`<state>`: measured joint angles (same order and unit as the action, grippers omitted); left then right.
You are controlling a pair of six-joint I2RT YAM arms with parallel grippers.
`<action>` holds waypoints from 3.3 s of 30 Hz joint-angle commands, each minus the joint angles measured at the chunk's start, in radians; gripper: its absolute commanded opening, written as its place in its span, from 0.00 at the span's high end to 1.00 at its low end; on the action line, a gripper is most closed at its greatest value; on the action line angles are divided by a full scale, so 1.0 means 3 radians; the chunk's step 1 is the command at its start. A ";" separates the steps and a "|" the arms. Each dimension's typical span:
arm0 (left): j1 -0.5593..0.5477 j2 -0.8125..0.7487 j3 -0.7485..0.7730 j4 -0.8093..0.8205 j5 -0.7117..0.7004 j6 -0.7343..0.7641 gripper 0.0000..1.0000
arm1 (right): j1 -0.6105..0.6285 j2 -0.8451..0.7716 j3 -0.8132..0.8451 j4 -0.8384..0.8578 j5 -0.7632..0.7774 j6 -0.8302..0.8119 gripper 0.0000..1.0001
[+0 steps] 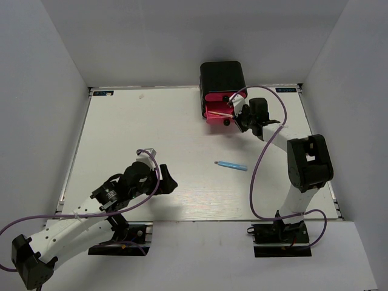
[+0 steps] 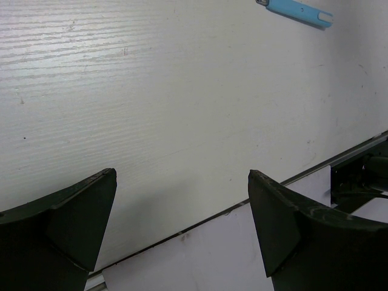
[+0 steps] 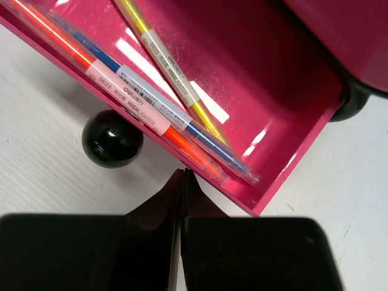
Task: Sort the stationery into containers
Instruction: Close the drawer at the center of the board, then open the drawer at the center of the board.
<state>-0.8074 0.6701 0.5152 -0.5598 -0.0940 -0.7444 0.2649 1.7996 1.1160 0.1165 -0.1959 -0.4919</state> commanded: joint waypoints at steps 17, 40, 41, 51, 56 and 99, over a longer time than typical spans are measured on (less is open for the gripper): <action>-0.0014 0.0159 0.0011 0.0189 0.0048 0.0032 0.01 | 0.0094 0.0326 0.0319 0.0879 0.0239 0.0346 1.00; -0.0014 0.0328 0.0047 0.0669 0.0089 0.0093 0.01 | 0.0165 0.0521 0.0442 0.1560 0.0643 0.0622 1.00; -0.0014 0.0359 0.0047 0.0710 0.0088 0.0094 0.01 | 0.0165 0.0531 0.0442 0.1560 0.0643 0.0622 1.00; 0.0017 0.0875 0.0083 0.1839 0.0058 0.0084 0.03 | 0.0155 0.0179 0.0203 0.1213 0.0434 0.0632 1.00; 0.0048 0.1549 -0.0030 0.3095 0.0027 -0.0156 0.47 | 0.0119 -0.0389 -0.0192 0.0697 0.0306 0.0709 1.00; 0.0574 0.6106 0.3544 0.4188 -0.0254 -0.1578 0.33 | -0.0653 -0.1826 -0.0836 -0.0434 -0.0600 0.1338 1.00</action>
<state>-0.6483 2.4878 1.5372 0.7609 -0.1493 -1.2068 0.0799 1.2758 0.8688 -0.0353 -0.3538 -0.1032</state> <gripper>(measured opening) 0.672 0.008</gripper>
